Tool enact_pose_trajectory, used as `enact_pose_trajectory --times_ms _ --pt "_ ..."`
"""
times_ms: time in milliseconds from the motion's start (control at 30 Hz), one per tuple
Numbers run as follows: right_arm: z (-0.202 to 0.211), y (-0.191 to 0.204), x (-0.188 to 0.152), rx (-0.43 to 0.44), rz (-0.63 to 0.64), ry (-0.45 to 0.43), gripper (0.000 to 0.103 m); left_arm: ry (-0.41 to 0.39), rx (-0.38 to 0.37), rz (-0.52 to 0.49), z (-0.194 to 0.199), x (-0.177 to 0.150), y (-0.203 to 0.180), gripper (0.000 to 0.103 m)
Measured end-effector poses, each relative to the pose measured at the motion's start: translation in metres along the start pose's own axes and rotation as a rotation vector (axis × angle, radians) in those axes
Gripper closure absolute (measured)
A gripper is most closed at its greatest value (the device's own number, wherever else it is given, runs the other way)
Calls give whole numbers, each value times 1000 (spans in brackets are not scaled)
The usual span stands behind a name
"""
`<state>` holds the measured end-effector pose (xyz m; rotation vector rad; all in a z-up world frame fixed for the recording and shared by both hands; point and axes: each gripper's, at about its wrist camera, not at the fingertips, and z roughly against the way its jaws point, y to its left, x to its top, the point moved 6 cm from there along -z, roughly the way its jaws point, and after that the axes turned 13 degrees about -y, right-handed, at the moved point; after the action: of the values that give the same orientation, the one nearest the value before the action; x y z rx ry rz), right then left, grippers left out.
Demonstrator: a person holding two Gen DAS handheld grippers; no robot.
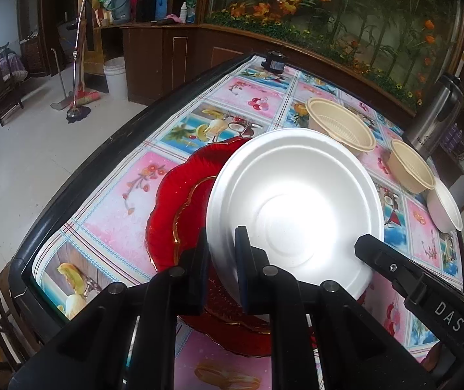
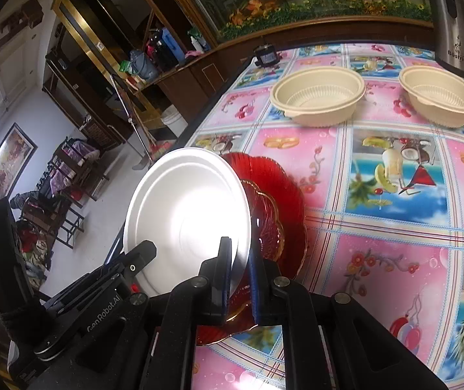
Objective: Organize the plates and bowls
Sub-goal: 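Carry the white foam plate over the red plate stack, then lower the white foam plate onto the red plate stack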
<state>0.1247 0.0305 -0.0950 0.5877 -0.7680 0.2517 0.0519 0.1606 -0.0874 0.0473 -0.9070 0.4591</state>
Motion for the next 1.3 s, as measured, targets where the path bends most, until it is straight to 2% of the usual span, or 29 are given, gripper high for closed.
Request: enact_pose_trajectory --times_ms 1300 --pt "-19 -2 -10 -31 2 60 92 36 23 -27 -10 -9 4 90"
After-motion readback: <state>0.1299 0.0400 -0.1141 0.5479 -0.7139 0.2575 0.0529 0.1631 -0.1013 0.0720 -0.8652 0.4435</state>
